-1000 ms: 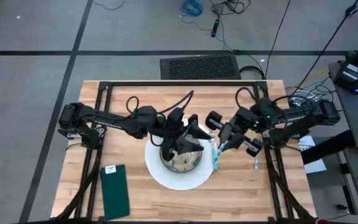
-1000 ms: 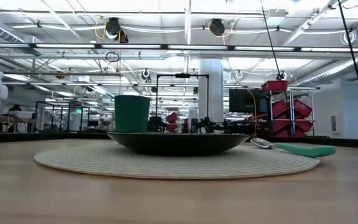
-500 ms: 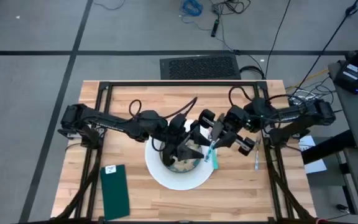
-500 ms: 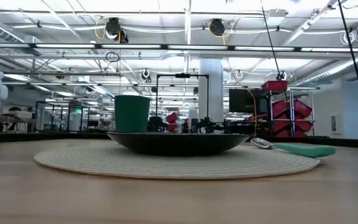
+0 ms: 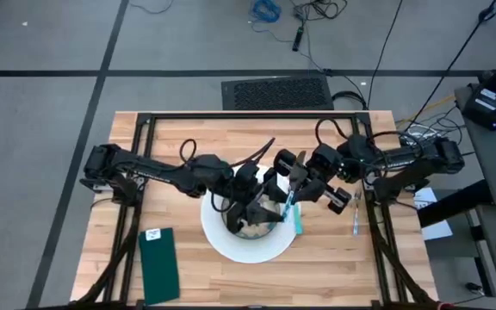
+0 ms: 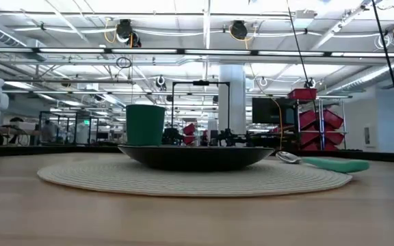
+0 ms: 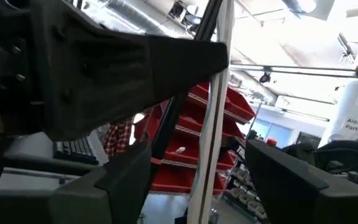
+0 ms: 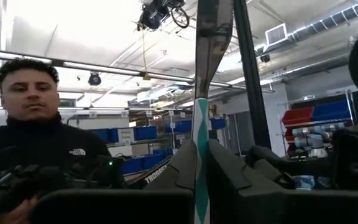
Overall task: Set table place
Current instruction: Put the blue knife on the right of the white table mat
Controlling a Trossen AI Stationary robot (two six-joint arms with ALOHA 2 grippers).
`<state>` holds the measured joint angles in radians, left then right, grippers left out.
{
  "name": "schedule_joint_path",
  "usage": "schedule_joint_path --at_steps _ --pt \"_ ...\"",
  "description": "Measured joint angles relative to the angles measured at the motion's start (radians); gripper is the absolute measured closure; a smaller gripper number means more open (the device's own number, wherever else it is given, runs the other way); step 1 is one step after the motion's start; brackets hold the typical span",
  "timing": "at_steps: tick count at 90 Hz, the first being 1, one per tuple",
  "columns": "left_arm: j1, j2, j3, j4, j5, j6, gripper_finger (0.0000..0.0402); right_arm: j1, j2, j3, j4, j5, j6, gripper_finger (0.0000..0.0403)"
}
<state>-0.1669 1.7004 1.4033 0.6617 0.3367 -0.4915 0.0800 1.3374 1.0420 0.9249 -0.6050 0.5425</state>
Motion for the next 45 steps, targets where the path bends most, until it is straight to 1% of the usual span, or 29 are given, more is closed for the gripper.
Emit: schedule_joint_path --at_steps 9,17,25,41,45 --pt "-0.004 0.000 0.000 0.000 0.003 0.012 0.0165 0.000 0.000 0.000 0.000 0.004 0.010 0.0403" --pt "-0.007 0.000 0.000 -0.002 0.003 0.027 0.0193 0.000 0.000 0.000 0.000 0.004 0.012 0.0403" --pt "-0.006 0.000 0.000 -0.002 0.002 0.028 0.0241 0.000 0.000 0.000 0.000 0.004 0.012 0.0403" --pt "-0.006 0.000 0.000 -0.029 -0.046 0.035 0.0361 0.000 0.001 0.000 -0.006 0.003 0.018 0.0403" --pt "-0.008 -0.001 0.001 -0.030 -0.043 0.042 0.0382 -0.001 0.001 -0.001 -0.005 0.003 0.019 0.0403"
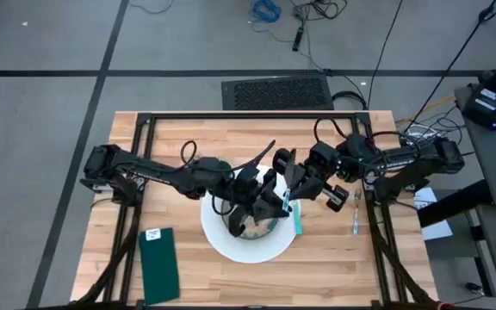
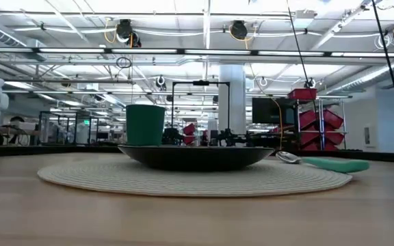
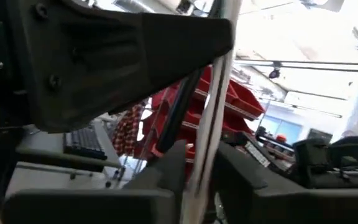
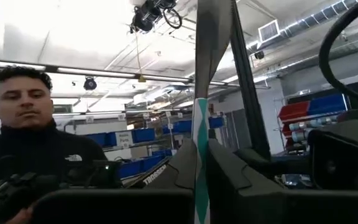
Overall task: Set table place
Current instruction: Put the blue knife on the right of the white table mat
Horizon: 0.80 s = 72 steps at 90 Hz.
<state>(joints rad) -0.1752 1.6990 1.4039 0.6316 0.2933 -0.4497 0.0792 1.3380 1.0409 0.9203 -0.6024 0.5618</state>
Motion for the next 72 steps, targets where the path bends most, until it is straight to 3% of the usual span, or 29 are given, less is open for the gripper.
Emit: schedule_joint_path --at_steps 29,58,72 --pt "0.000 -0.002 0.000 -0.008 -0.007 0.015 0.0391 0.000 0.000 0.000 0.001 0.000 0.021 0.0386" --pt "0.004 0.002 0.000 -0.014 -0.033 0.003 0.0391 0.002 -0.014 0.000 0.009 -0.005 0.134 0.0262" --pt "0.000 0.002 0.000 -0.014 -0.064 0.016 0.0391 -0.002 -0.041 0.000 -0.004 -0.041 0.140 0.0222"
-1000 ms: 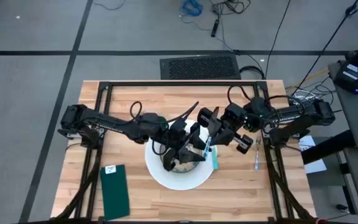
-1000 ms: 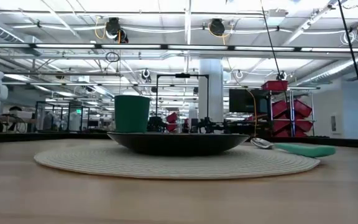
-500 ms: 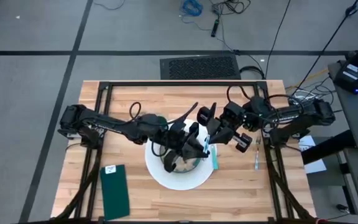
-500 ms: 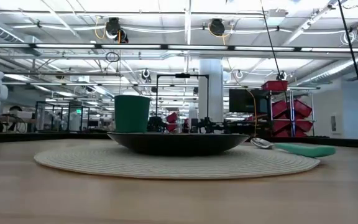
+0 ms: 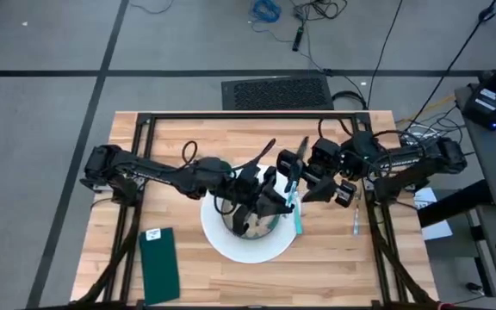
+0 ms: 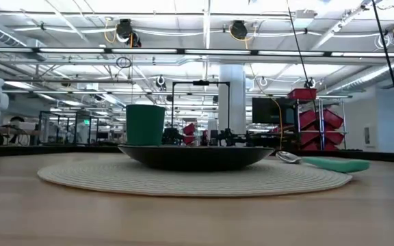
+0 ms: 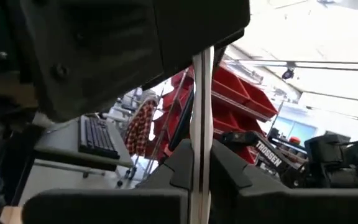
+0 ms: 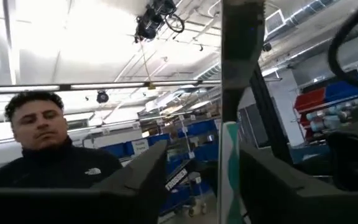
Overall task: Set table place
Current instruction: Put the blue knife on the right of the white table mat
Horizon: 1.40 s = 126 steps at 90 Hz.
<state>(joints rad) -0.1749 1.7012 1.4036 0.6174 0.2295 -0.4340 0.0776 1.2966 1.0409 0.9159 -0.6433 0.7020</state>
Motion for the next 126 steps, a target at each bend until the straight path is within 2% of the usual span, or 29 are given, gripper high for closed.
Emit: schedule_joint_path --at_steps 11,25,39,46,58,75,91,112,120,126 --pt "-0.012 0.000 0.000 -0.003 -0.043 0.029 0.0391 -0.001 -0.062 0.000 -0.096 -0.001 -0.009 0.0216" --pt "-0.033 0.000 0.012 0.002 -0.048 0.053 0.0391 -0.021 -0.170 0.000 -0.326 0.011 -0.060 0.0223" --pt "-0.051 -0.002 0.034 0.005 -0.037 0.102 0.0391 -0.044 -0.267 0.000 -0.545 0.104 -0.119 0.0231" --pt "-0.058 -0.002 0.046 -0.002 -0.069 0.138 0.0392 -0.046 -0.312 0.000 -0.639 0.170 -0.137 0.0235" --pt "-0.065 -0.002 0.079 -0.016 -0.213 0.229 0.0392 -0.044 -0.386 0.000 -0.785 0.265 -0.186 0.0240" --pt "-0.068 -0.002 0.128 -0.183 -0.504 0.338 0.0392 -0.007 -0.452 0.000 -0.926 0.436 -0.254 0.0247" --pt "-0.067 -0.002 0.164 -0.266 -0.722 0.381 0.0392 0.062 -0.469 0.000 -1.012 0.668 -0.348 0.0259" --pt "-0.068 -0.002 0.169 -0.269 -1.037 0.412 0.0392 0.196 -0.428 0.000 -0.990 1.046 -0.596 0.0277" --pt "-0.068 -0.002 0.169 -0.270 -1.115 0.444 0.0392 0.229 -0.396 0.000 -0.945 1.144 -0.680 0.0281" --pt "-0.068 -0.002 0.169 -0.272 -1.140 0.467 0.0392 0.240 -0.368 0.000 -0.908 1.177 -0.724 0.0284"
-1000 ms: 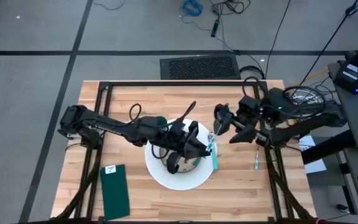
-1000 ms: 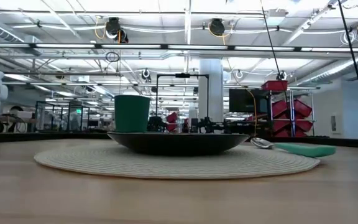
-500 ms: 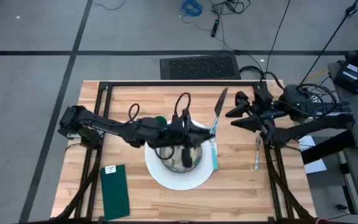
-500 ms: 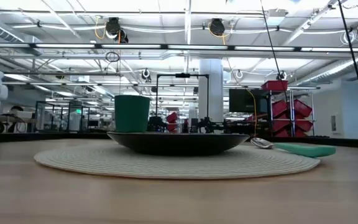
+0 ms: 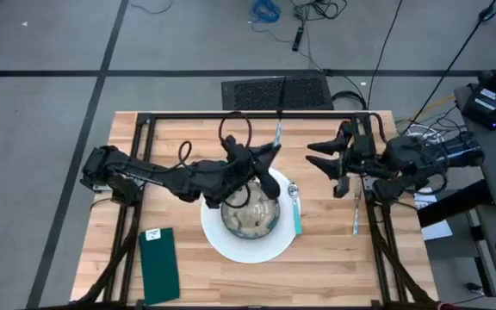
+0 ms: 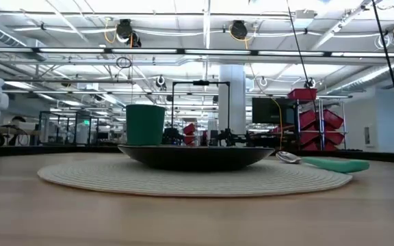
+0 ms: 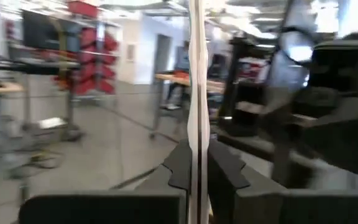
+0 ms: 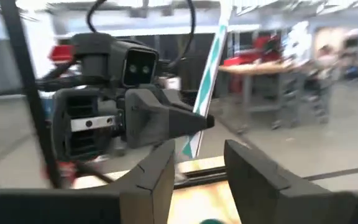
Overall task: Set table place
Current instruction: Put the blue knife on the right of the white table mat
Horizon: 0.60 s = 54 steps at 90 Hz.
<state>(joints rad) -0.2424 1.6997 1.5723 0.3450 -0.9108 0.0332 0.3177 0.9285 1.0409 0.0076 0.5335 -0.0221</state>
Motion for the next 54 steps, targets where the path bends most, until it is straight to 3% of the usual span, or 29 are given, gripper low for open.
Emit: schedule_joint_path --at_steps 26,54 --pt "-0.021 0.000 0.000 -0.077 -0.124 0.085 0.0392 -0.035 0.099 0.000 0.230 0.012 0.004 0.0275" --pt "-0.037 0.000 0.000 -0.156 -0.168 0.157 0.0392 -0.090 0.186 0.000 0.279 0.033 0.279 0.0236"
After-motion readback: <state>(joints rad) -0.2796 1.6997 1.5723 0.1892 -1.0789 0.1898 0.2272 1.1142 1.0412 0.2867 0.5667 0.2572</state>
